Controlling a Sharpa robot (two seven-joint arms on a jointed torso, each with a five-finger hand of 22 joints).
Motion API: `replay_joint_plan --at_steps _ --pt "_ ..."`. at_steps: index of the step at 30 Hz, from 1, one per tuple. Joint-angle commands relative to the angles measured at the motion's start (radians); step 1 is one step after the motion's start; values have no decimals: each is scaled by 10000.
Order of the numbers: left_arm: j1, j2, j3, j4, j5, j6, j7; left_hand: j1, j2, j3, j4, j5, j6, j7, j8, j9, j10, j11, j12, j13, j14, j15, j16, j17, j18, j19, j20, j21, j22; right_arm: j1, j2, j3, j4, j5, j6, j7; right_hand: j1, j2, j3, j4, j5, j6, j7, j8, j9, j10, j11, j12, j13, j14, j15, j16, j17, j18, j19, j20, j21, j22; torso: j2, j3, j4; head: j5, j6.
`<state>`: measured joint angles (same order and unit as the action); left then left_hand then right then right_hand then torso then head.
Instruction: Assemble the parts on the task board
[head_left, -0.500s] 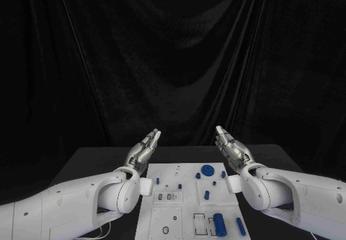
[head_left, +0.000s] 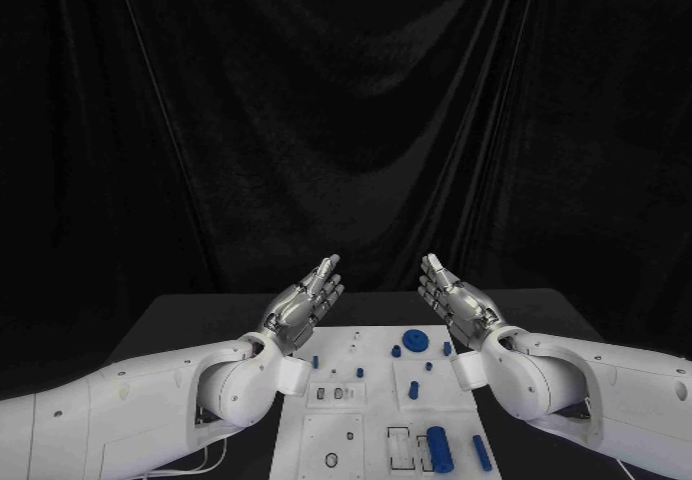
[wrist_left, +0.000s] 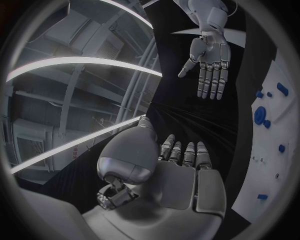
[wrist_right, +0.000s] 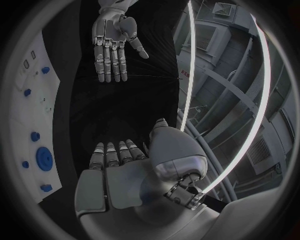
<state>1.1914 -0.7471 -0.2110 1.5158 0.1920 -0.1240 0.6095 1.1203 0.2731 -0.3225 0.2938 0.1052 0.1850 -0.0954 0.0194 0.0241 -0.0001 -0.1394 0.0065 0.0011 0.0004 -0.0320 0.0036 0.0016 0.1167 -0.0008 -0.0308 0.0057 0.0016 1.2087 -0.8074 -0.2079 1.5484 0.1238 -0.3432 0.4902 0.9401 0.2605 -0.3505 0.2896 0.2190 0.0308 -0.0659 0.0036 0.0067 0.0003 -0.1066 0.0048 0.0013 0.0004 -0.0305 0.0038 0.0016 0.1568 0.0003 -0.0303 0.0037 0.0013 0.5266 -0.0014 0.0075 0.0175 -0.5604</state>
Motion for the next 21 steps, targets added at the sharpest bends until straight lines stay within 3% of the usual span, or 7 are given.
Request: replay_joint_plan --at_steps 1,3,7,16,21 --pt "28 157 -3 -470 347 1770 459 79 47 -20 -28 44 48 -12 54 12 1 -61 -65 -11 -4 -1388 -36 -16 217 8 -694 -57 -16 17 -185 8 -194 140 1127 -342 101 2 3 -8 -25 18 69 50 15 -3 62 -48 -13 -4 -985 -38 -16 126 -3 49 -37 -13 -10 -2 -16 219 67" --pt "27 156 -3 -484 347 1841 439 103 62 1 -32 105 80 9 59 16 1 -36 -65 -11 -4 -1348 -36 -16 249 8 -621 -57 -16 17 -193 8 -222 140 1245 -358 141 -17 24 -4 -29 211 186 112 57 -3 184 -48 -13 -4 -862 -38 -16 158 -3 234 -37 -13 -12 1 -15 181 111" --pt "25 161 -4 -523 347 1984 396 136 72 23 -36 173 97 23 61 18 1 -18 -65 -11 -4 -1322 -36 -16 275 8 -568 -57 -16 17 -208 7 -282 138 1529 -378 185 -44 36 -8 -29 233 230 123 60 -3 254 -48 -13 -4 -782 -38 -16 179 -3 376 -37 -13 0 3 -23 152 218" --pt "15 150 -5 -600 347 2268 351 228 86 77 -39 275 142 53 66 23 1 17 -65 -11 -4 -1259 -36 -16 341 8 -436 -57 -16 17 -227 7 -387 -557 1997 -416 314 -88 89 -7 -8 398 473 191 88 9 524 -29 -3 -4 -493 -38 -16 200 -3 922 -37 -13 -7 -5 -29 190 218" --pt "10 118 -5 -642 292 2362 345 325 89 126 -42 373 209 88 76 30 1 54 -65 -11 -4 -1181 -36 -16 389 8 -315 -57 -16 17 -230 7 -519 -1641 2116 -428 578 -171 177 -29 156 615 777 270 118 28 912 0 11 -4 49 -38 -16 229 -3 1314 -37 -13 -7 -6 -29 166 288"
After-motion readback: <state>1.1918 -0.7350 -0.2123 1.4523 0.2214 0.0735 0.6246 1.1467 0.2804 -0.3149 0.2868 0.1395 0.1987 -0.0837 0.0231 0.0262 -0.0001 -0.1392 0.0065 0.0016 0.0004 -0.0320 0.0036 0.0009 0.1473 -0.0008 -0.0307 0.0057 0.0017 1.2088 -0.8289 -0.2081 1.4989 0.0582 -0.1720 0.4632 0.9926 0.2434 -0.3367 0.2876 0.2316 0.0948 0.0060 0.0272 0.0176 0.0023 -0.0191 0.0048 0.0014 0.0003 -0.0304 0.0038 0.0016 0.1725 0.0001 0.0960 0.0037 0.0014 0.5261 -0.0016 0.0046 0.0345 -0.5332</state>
